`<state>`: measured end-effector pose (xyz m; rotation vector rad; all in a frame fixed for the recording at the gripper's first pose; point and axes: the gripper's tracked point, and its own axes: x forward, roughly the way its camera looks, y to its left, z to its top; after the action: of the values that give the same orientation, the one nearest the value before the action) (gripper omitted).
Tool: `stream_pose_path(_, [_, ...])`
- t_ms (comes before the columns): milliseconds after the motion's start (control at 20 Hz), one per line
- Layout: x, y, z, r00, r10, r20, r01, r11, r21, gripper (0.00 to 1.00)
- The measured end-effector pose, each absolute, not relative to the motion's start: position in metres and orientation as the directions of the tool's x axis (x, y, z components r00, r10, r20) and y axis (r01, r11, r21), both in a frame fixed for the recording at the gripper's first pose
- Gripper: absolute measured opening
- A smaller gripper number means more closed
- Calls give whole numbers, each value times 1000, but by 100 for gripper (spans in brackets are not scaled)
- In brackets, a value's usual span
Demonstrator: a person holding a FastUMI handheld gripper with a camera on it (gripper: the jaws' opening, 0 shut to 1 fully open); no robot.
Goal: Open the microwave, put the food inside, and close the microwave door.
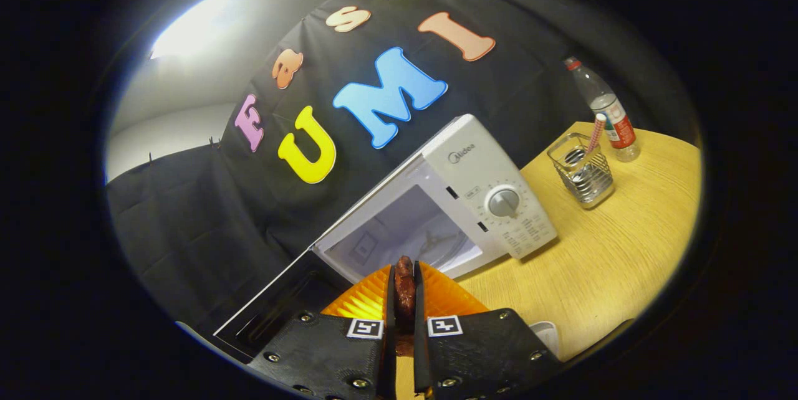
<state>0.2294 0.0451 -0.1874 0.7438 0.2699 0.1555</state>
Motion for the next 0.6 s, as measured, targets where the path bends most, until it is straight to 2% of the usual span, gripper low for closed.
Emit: stream_pose_path(600, [338, 119, -223, 939, 223, -264, -39, 827, 560, 11])
